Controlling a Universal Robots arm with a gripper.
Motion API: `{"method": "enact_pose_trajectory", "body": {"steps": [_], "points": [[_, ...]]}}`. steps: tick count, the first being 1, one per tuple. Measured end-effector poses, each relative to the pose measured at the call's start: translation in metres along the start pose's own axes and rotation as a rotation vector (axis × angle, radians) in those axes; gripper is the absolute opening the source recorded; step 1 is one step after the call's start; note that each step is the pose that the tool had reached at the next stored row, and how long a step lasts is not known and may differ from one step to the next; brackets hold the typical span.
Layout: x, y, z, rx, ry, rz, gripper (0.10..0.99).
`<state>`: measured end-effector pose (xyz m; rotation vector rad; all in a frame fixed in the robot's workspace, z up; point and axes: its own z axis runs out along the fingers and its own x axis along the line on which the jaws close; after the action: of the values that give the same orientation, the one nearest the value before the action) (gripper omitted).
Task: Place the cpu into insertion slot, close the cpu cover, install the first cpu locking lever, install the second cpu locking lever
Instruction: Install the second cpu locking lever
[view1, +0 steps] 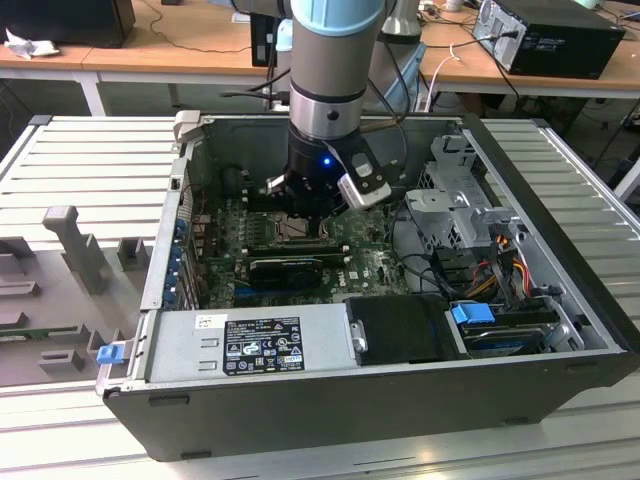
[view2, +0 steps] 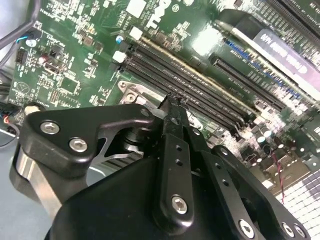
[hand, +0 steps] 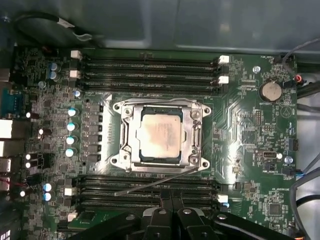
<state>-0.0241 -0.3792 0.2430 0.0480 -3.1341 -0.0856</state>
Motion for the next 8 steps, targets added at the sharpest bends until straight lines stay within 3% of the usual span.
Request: {"method": "enact_pose_trajectory", "body": {"steps": [8], "points": [[0.0047, -0.0051, 0.0023, 0.000, -0.0001, 0.000, 0.106]]}}
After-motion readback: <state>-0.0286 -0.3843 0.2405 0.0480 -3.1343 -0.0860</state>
